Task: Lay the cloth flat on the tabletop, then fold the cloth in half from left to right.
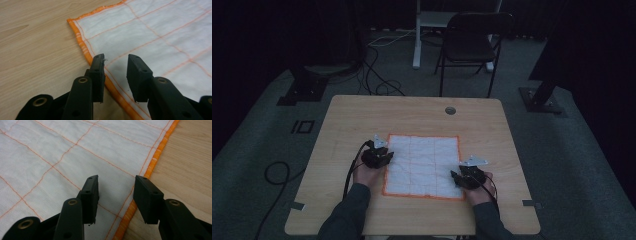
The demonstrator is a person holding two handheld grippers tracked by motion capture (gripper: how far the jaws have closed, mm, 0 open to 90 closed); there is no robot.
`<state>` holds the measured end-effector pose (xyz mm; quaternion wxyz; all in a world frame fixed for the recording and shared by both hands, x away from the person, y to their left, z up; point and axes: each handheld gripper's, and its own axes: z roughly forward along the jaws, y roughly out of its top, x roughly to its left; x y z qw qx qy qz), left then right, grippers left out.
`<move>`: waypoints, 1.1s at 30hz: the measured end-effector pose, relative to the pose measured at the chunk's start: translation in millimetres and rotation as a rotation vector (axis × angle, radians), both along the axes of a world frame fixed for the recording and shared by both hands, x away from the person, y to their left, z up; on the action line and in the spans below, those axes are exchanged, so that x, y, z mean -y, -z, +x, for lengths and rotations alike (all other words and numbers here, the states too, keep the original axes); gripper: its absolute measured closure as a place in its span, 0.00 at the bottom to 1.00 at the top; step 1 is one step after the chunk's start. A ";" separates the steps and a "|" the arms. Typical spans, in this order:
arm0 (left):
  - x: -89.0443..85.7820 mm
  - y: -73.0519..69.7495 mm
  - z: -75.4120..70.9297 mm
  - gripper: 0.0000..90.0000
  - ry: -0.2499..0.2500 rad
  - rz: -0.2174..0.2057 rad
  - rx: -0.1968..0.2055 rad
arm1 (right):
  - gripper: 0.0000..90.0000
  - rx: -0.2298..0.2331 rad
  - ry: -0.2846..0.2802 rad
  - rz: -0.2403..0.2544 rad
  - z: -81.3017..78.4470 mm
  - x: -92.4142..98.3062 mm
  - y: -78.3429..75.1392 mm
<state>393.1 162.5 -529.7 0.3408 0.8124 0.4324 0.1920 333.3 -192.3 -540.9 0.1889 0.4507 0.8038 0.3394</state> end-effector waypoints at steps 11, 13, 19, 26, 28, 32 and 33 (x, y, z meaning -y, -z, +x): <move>-8.8 -10.9 -29.4 0.68 0.007 -0.076 0.005 | 0.61 0.002 -0.003 0.005 0.0 0.8 0.4; -9.2 -11.7 -34.0 0.67 0.007 -0.094 0.007 | 0.60 0.004 -0.007 0.008 0.3 1.3 0.8; -9.0 -11.0 -45.6 0.64 -0.016 -0.119 -0.010 | 0.60 0.005 -0.011 0.010 0.9 1.9 1.0; -7.5 -7.4 -53.4 0.62 -0.037 -0.128 -0.019 | 0.60 0.007 -0.012 0.012 1.0 2.0 1.2; -6.3 -5.0 -52.6 0.61 -0.043 -0.119 -0.024 | 0.59 0.007 -0.013 0.014 1.1 2.1 1.3; -5.9 -0.4 -48.5 0.60 -0.068 -0.095 -0.032 | 0.59 0.010 -0.015 0.014 1.1 2.3 1.5; -5.8 0.8 -47.6 0.60 -0.075 -0.091 -0.034 | 0.59 0.010 -0.015 0.015 1.1 2.3 1.6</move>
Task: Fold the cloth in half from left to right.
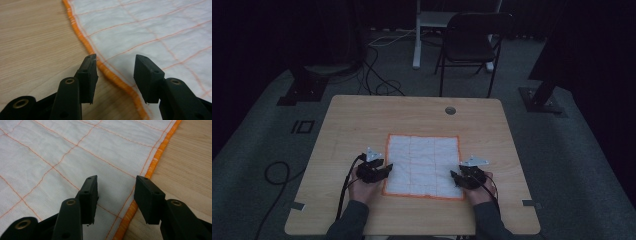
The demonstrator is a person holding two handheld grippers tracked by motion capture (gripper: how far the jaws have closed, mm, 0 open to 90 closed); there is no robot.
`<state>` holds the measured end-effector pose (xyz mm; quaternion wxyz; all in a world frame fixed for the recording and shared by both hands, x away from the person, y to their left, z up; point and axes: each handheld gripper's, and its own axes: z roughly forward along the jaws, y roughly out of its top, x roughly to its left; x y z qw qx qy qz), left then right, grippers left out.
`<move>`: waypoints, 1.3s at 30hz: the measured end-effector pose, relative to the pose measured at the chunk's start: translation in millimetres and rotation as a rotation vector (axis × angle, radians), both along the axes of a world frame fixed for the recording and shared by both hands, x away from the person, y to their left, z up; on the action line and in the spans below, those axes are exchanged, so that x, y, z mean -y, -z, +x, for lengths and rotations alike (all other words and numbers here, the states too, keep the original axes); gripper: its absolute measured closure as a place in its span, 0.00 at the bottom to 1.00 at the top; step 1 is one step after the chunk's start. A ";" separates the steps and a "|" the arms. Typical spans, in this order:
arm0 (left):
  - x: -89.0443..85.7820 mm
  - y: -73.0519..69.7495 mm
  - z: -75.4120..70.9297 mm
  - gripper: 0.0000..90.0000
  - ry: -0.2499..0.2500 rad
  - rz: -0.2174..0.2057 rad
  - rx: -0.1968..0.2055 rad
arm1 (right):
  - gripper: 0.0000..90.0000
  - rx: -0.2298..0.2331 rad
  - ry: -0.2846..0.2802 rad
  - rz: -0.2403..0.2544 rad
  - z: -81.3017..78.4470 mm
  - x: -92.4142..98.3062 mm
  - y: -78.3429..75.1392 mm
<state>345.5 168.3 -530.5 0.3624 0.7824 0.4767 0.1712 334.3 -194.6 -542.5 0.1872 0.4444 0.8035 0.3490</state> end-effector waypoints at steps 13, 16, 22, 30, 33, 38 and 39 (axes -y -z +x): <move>0.9 8.9 6.1 0.61 -0.016 -0.001 -0.022 | 0.58 0.006 -0.007 0.001 0.3 0.4 0.7; 4.4 9.3 7.8 0.65 -0.021 0.006 -0.014 | 0.58 0.007 -0.009 0.003 0.6 0.4 0.8; 5.0 8.9 7.2 0.89 -0.037 0.009 -0.021 | 0.58 0.007 -0.009 0.002 0.6 0.4 0.8; -2.5 8.9 4.0 0.98 -0.008 0.002 -0.027 | 0.57 0.011 -0.019 0.002 -0.2 -0.6 0.4; -7.7 7.8 2.0 0.99 -0.010 0.007 -0.036 | 0.57 0.027 -0.033 0.003 -1.7 -2.0 -0.9; -17.2 7.0 0.0 0.99 -0.030 0.016 -0.037 | 0.57 0.048 -0.036 0.012 -3.2 -2.3 -3.2; -19.1 6.8 0.0 0.99 -0.036 0.018 -0.036 | 0.57 0.048 -0.035 0.012 -3.2 -2.1 -3.3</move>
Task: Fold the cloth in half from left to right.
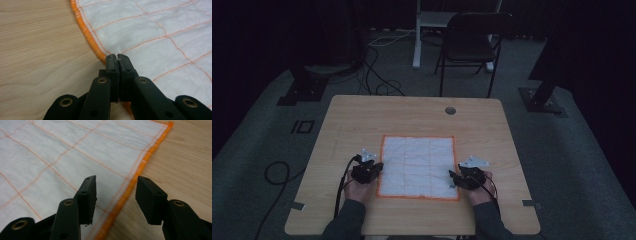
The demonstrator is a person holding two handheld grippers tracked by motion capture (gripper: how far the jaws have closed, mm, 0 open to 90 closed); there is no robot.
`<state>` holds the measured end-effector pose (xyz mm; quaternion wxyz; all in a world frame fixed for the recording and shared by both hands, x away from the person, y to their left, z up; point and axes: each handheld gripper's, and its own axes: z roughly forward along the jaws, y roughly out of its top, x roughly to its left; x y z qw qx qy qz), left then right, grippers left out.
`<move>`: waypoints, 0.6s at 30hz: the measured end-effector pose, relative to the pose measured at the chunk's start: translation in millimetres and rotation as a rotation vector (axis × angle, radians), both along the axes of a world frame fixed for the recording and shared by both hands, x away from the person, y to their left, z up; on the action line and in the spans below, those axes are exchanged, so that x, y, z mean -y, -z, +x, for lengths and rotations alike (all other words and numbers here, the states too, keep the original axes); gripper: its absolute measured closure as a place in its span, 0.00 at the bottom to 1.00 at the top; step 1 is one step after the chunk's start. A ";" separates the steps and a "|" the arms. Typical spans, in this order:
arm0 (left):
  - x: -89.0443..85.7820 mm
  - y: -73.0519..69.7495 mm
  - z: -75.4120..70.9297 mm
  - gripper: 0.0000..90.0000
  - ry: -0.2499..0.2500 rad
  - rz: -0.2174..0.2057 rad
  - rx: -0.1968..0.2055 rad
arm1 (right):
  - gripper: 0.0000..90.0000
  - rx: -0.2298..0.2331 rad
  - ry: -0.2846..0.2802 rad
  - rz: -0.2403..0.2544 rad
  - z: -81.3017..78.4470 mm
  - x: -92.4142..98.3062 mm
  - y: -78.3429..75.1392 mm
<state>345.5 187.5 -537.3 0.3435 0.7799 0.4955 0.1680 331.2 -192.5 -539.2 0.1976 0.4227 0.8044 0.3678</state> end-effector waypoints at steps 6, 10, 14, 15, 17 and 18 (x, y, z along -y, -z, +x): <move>-5.5 -1.7 -1.8 0.99 -0.008 0.013 -0.008 | 0.57 -0.001 0.002 -0.001 0.4 0.2 0.4; -6.4 -5.8 -3.5 0.99 0.004 -0.020 0.010 | 0.56 -0.003 0.005 -0.001 0.7 0.5 0.3; -3.3 -16.2 -6.8 0.99 0.040 -0.062 0.050 | 0.56 -0.001 0.005 -0.001 1.1 0.3 0.5; -1.6 -18.9 -7.3 0.99 0.059 -0.068 0.066 | 0.56 -0.001 0.006 -0.001 1.2 0.1 0.6; 4.0 -23.3 -7.6 0.99 0.087 -0.083 0.086 | 0.56 -0.004 0.007 -0.001 1.2 -0.6 0.7; 7.5 -25.1 -7.0 0.99 0.100 -0.085 0.087 | 0.56 -0.004 0.006 -0.002 1.2 -0.8 0.7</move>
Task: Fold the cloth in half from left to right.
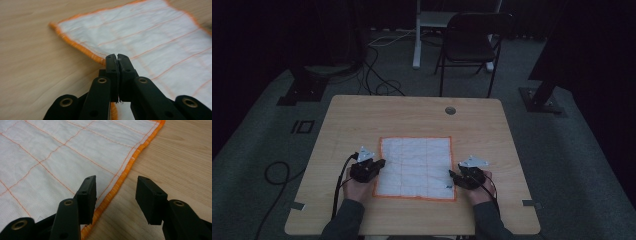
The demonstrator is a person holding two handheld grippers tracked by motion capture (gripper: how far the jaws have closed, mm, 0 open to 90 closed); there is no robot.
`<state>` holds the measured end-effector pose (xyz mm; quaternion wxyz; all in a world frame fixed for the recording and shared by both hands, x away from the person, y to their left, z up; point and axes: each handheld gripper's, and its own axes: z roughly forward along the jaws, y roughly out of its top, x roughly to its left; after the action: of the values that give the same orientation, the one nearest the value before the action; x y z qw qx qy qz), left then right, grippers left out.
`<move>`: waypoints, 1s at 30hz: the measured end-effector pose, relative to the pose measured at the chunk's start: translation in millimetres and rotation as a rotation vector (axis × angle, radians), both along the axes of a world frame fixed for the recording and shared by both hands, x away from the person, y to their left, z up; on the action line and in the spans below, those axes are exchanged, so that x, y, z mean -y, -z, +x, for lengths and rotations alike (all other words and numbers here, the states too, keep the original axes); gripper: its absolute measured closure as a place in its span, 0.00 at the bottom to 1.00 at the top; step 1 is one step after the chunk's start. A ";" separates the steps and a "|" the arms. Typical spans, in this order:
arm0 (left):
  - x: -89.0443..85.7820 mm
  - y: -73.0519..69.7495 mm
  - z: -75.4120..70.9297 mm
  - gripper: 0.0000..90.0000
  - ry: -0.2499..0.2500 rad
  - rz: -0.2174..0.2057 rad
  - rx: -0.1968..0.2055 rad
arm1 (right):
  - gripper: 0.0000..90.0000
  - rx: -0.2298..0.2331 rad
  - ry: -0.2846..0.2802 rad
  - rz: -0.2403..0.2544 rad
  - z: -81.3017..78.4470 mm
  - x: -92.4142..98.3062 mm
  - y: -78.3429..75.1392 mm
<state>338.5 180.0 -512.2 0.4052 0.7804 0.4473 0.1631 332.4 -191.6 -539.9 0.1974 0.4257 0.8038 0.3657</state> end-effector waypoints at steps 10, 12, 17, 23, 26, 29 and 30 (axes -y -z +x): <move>43.0 -12.9 8.6 0.99 0.104 0.003 0.015 | 0.56 0.002 0.000 0.004 0.9 1.7 -0.4; 50.1 -15.5 9.6 0.99 0.122 0.008 0.017 | 0.56 0.002 0.001 0.003 0.9 1.8 -0.4; 67.2 -19.7 12.1 0.99 0.164 0.010 0.019 | 0.56 0.001 0.001 0.004 0.9 1.7 -0.4; 84.4 -20.2 15.1 0.99 0.199 0.016 0.022 | 0.56 0.000 0.006 0.007 1.0 2.3 -0.6; 91.8 -20.5 16.1 0.99 0.216 0.022 0.023 | 0.56 0.000 0.007 0.008 1.1 2.7 -0.7; 99.1 -21.1 16.5 0.99 0.225 0.018 0.024 | 0.56 0.001 0.010 0.011 1.2 3.2 -0.9; 100.8 -21.4 17.0 0.99 0.233 0.023 0.025 | 0.56 0.001 0.011 0.011 1.2 3.3 -1.0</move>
<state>355.5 79.2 -490.8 0.4180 0.8297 0.3466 0.1300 333.6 -194.9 -538.9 0.1975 0.4307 0.7995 0.3691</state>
